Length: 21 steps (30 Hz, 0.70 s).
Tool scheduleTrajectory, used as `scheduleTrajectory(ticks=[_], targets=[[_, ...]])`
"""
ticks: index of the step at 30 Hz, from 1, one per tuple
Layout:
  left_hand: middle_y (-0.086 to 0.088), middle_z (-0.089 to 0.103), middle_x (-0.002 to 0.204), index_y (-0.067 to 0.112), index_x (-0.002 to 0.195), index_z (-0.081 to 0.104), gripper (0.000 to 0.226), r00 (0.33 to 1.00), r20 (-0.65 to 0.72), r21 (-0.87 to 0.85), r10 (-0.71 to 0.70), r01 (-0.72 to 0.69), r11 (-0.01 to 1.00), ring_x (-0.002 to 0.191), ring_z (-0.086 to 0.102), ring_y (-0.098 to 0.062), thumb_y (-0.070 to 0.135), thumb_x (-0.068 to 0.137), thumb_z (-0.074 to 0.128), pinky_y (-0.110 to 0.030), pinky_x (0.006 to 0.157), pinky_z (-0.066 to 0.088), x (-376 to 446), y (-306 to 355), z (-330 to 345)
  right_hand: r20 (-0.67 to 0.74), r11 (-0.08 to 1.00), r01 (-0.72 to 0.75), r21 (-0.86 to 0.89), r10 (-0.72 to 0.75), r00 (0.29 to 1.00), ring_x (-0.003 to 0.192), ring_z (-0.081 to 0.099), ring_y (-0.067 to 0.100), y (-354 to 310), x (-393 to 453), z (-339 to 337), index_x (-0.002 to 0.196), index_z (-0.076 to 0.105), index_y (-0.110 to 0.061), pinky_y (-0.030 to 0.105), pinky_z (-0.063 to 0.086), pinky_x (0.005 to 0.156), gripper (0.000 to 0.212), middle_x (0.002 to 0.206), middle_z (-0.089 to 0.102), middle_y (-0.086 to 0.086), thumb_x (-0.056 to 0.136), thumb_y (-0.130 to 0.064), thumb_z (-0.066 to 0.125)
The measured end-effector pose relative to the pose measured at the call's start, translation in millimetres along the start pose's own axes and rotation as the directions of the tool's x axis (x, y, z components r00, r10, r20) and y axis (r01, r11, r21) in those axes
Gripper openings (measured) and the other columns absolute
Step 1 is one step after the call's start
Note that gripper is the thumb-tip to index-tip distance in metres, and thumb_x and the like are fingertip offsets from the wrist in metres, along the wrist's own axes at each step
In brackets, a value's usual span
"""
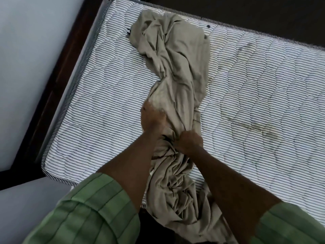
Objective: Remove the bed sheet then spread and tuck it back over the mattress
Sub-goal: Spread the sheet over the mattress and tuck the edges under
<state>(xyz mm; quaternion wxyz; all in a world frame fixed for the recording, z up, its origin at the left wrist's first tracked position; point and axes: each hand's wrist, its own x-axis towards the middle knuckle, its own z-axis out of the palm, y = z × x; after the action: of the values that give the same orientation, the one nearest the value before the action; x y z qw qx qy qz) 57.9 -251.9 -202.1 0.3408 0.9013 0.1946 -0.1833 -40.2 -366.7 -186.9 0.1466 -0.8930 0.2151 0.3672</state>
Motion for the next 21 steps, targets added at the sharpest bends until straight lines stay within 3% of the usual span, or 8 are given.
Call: scheduleTrajectory(ticks=[2, 6, 9, 12, 13, 15, 18, 21], targets=[[-0.003, 0.062, 0.128, 0.02, 0.136, 0.045, 0.064, 0.997, 0.067, -0.066, -0.037, 0.042, 0.997, 0.117, 0.062, -0.028, 0.03, 0.08, 0.075, -0.035, 0.088, 0.049, -2, -7, 2, -0.03, 0.998, -0.015, 0.058, 0.017, 0.999, 0.114, 0.063, 0.036, -11, -3, -13, 0.123, 0.066, -0.01, 0.044, 0.052, 0.096, 0.068, 0.123, 0.066, 0.013, 0.087, -0.066, 0.05], [-0.006, 0.069, 0.105, 0.017, 0.116, 0.06, 0.039, 0.973, -0.041, 0.058, 0.225, -0.223, 0.973, 0.097, 0.066, -0.03, 0.034, 0.083, 0.072, -0.03, 0.071, 0.038, -31, -17, 3, -0.521, 0.915, 0.202, 0.35, 0.011, 0.854, 0.102, 0.062, 0.038, -27, 7, -39, 0.107, 0.057, -0.009, 0.049, 0.048, 0.091, 0.042, 0.105, 0.063, 0.015, 0.093, -0.046, 0.042], [-0.006, 0.072, 0.089, 0.018, 0.098, 0.069, 0.032, 0.823, 0.138, 0.227, 0.551, -0.568, 0.791, 0.084, 0.069, -0.031, 0.044, 0.081, 0.067, -0.033, 0.066, 0.046, -55, -28, 8, -0.532, 0.783, 0.39, 0.485, -0.09, 0.842, 0.107, 0.058, 0.032, -33, 30, -49, 0.116, 0.054, -0.007, 0.045, 0.047, 0.09, 0.043, 0.113, 0.059, 0.012, 0.091, -0.041, 0.061], [-0.003, 0.074, 0.088, 0.021, 0.092, 0.074, 0.033, 0.691, 0.403, 0.244, 0.6, -0.713, 0.657, 0.088, 0.069, -0.028, 0.046, 0.074, 0.064, -0.032, 0.071, 0.05, -61, -28, 7, -0.441, 0.828, 0.353, 0.435, -0.146, 0.886, 0.107, 0.059, 0.029, -36, 49, -57, 0.119, 0.055, -0.013, 0.043, 0.045, 0.09, 0.045, 0.115, 0.063, 0.009, 0.087, -0.044, 0.063], [-0.001, 0.073, 0.082, 0.021, 0.086, 0.074, 0.03, 0.685, 0.421, 0.187, 0.594, -0.707, 0.683, 0.083, 0.068, -0.026, 0.046, 0.075, 0.062, -0.031, 0.069, 0.048, -61, -26, 5, -0.375, 0.895, 0.271, 0.355, -0.13, 0.918, 0.109, 0.06, 0.03, -33, 55, -57, 0.119, 0.059, -0.016, 0.045, 0.044, 0.092, 0.038, 0.115, 0.066, 0.009, 0.091, -0.041, 0.057], [0.0, 0.069, 0.071, 0.017, 0.077, 0.072, 0.034, 0.794, 0.299, 0.072, 0.529, -0.571, 0.818, 0.071, 0.064, -0.023, 0.047, 0.08, 0.056, -0.034, 0.063, 0.049, -57, -22, 2, -0.273, 0.955, 0.175, 0.238, -0.107, 0.956, 0.119, 0.06, 0.033, -25, 64, -48, 0.123, 0.065, -0.018, 0.047, 0.043, 0.101, 0.035, 0.123, 0.067, 0.013, 0.099, -0.034, 0.045], [0.001, 0.069, 0.082, 0.02, 0.09, 0.072, 0.025, 0.959, -0.104, -0.032, 0.265, -0.27, 0.962, 0.076, 0.061, -0.02, 0.041, 0.089, 0.058, -0.034, 0.066, 0.049, -38, -19, -1, -0.214, 0.929, 0.169, 0.33, -0.101, 0.972, 0.118, 0.06, 0.037, -12, 69, -32, 0.119, 0.067, -0.011, 0.043, 0.044, 0.099, 0.036, 0.125, 0.065, 0.018, 0.105, -0.032, 0.041], [0.005, 0.068, 0.095, 0.024, 0.111, 0.066, 0.028, 0.987, -0.157, -0.218, 0.03, -0.065, 0.974, 0.087, 0.063, -0.017, 0.036, 0.086, 0.067, -0.032, 0.074, 0.05, -19, -5, -8, -0.24, 0.868, 0.167, 0.468, -0.057, 0.969, 0.111, 0.062, 0.039, 4, 72, -21, 0.108, 0.069, -0.007, 0.044, 0.048, 0.096, 0.034, 0.114, 0.068, 0.019, 0.106, -0.028, 0.043]])
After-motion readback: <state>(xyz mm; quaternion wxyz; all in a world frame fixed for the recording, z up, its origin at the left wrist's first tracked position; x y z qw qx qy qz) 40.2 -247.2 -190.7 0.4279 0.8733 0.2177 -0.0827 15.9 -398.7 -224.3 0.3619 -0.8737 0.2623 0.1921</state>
